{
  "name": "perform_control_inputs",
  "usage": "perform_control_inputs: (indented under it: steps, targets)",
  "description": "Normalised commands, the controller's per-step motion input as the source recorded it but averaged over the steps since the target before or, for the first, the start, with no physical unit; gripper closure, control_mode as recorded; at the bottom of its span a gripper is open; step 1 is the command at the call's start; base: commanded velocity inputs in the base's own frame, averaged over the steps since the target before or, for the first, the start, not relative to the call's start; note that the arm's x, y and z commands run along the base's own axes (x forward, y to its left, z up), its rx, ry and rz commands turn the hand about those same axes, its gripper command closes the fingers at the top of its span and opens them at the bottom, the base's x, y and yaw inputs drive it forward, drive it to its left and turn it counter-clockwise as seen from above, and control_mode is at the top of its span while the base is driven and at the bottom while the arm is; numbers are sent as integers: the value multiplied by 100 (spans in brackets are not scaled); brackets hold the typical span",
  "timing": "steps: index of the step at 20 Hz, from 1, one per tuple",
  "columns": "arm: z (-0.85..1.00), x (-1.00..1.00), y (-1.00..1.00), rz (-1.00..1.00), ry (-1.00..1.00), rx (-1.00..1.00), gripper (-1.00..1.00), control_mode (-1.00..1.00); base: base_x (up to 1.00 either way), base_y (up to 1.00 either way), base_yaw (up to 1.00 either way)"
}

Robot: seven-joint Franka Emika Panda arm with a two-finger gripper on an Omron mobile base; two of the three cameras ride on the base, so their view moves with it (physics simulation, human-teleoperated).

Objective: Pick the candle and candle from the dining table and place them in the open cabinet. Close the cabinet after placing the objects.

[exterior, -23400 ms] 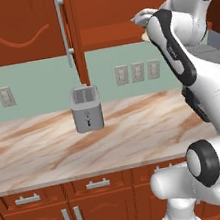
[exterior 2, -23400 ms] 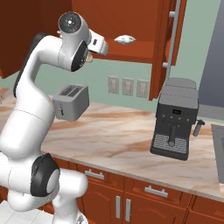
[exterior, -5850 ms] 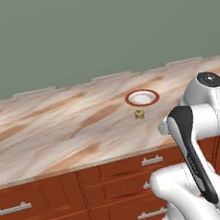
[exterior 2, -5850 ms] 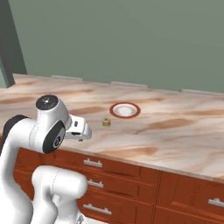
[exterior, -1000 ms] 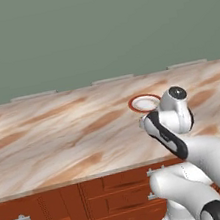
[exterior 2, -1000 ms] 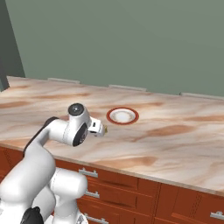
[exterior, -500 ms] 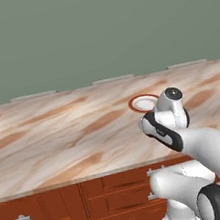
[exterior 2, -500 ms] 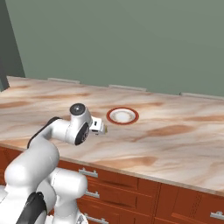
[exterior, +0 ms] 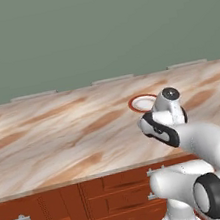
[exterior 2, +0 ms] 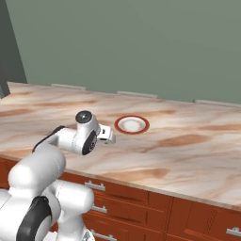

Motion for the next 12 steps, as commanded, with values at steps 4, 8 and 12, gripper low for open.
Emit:
perform_control_inputs:
  steps: [4, 8, 12]
  targets:
    - [-15, 27, -11, 0, 0, -1, -100, -100, 0, 0, 0]
    - [-21, 28, -4, 0, 0, 0, -100, -100, 0, 0, 0]
    - [-10, 25, 0, 0, 0, 0, -100, -100, 0, 0, 0]
